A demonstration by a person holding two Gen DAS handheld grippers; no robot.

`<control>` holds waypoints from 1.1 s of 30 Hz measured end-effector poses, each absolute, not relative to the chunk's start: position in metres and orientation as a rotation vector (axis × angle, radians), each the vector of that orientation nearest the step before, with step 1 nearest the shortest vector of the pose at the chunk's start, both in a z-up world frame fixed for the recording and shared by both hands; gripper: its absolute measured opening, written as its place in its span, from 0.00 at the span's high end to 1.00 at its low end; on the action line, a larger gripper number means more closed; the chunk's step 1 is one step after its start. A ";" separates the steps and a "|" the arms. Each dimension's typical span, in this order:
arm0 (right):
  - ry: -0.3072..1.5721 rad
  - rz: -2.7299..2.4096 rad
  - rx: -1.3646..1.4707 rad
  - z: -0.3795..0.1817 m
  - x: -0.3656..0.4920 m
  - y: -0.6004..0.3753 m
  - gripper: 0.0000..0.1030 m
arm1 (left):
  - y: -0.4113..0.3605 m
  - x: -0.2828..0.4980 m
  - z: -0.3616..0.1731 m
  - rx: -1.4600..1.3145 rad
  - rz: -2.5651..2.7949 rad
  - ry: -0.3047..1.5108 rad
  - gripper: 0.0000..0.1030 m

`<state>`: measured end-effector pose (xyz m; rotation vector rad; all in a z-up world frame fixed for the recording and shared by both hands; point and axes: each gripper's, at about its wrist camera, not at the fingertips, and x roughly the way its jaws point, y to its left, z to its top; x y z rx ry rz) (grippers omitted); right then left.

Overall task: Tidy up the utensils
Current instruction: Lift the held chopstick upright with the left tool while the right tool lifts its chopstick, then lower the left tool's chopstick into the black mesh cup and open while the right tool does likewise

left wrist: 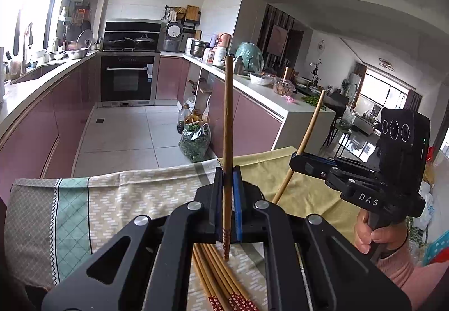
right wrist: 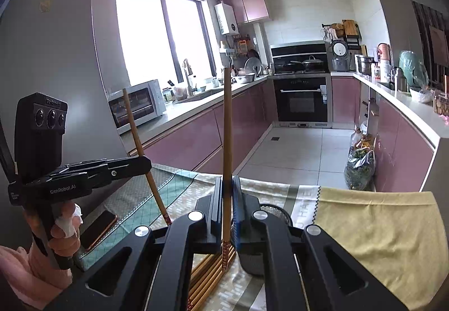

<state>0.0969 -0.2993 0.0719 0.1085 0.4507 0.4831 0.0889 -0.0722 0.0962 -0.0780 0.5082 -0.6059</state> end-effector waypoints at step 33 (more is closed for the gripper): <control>0.695 0.415 -0.004 0.017 0.171 -0.286 0.94 | -0.146 0.193 0.011 -0.004 -0.653 0.735 0.93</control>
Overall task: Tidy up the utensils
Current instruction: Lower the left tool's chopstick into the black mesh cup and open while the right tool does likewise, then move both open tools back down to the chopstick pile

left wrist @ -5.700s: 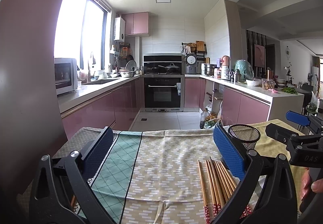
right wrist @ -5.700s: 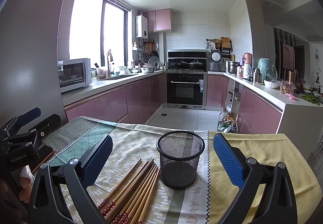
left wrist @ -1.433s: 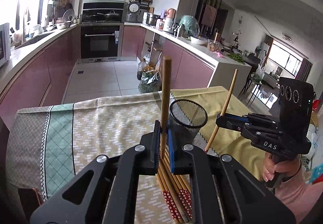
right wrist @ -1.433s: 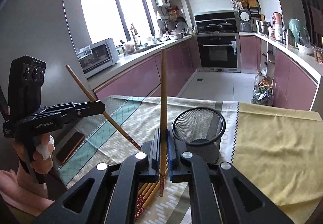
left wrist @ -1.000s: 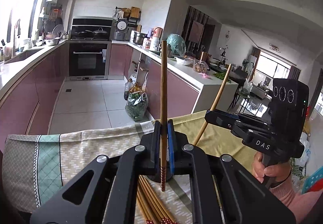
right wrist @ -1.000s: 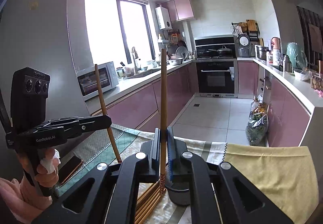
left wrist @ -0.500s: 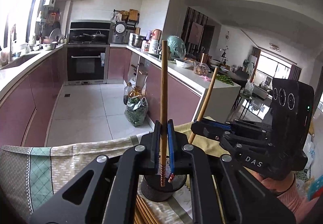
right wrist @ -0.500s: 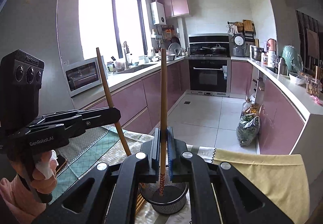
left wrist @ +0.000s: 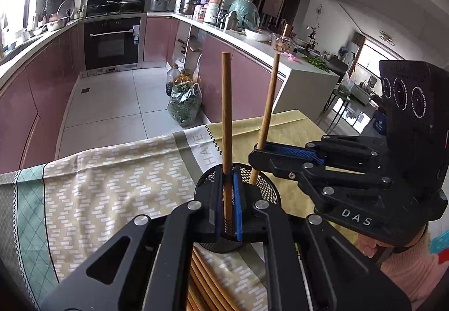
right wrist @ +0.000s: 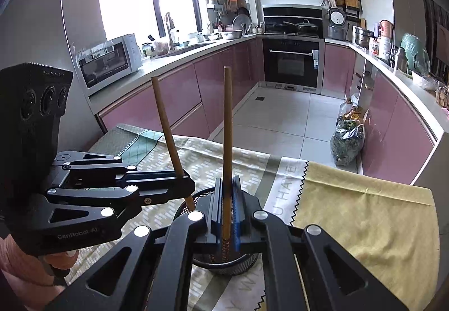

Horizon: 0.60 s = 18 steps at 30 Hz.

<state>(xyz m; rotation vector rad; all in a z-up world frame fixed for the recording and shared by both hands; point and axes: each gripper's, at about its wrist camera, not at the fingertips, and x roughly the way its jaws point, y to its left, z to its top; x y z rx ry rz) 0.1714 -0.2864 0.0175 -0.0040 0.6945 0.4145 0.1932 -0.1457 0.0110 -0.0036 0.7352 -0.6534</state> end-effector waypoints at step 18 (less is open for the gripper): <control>0.648 0.399 0.097 0.021 0.158 -0.298 0.76 | -0.125 0.185 0.004 0.027 -0.547 0.689 0.61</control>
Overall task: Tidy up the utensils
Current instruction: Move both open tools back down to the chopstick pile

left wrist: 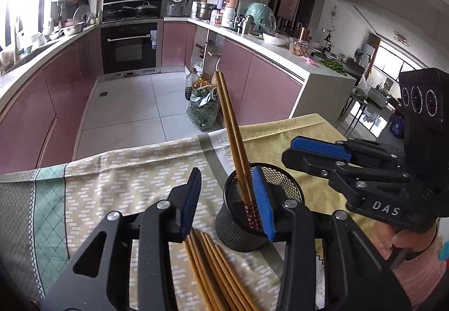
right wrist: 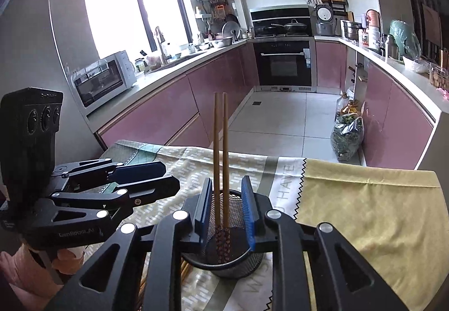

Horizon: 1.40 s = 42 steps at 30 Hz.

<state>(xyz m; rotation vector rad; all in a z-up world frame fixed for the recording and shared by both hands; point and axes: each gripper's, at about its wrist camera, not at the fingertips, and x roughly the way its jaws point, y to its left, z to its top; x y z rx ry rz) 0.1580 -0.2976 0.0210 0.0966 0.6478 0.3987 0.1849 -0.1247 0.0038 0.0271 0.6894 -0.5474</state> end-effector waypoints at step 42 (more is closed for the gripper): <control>0.889 0.506 0.102 -0.077 0.089 -0.239 0.60 | -0.071 0.107 -0.118 0.092 -0.453 0.923 0.59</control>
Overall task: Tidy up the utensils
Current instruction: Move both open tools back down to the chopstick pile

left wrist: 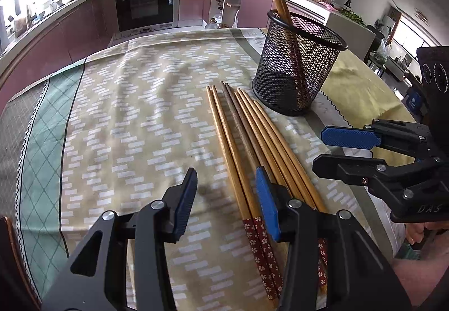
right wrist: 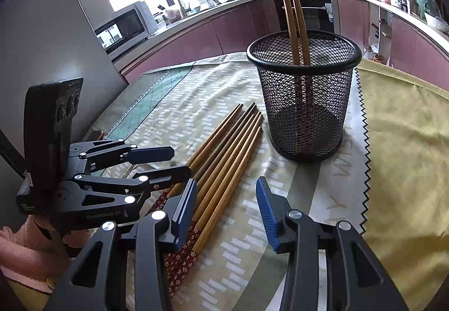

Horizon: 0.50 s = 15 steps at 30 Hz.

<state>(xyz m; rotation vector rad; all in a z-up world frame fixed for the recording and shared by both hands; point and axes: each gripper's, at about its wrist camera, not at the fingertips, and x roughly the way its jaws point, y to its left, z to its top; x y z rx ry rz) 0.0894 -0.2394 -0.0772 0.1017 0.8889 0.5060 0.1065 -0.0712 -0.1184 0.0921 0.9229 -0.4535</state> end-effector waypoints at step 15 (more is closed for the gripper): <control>0.934 0.435 0.000 -0.090 0.089 -0.228 0.60 | -0.063 0.110 -0.122 0.092 -0.457 0.932 0.64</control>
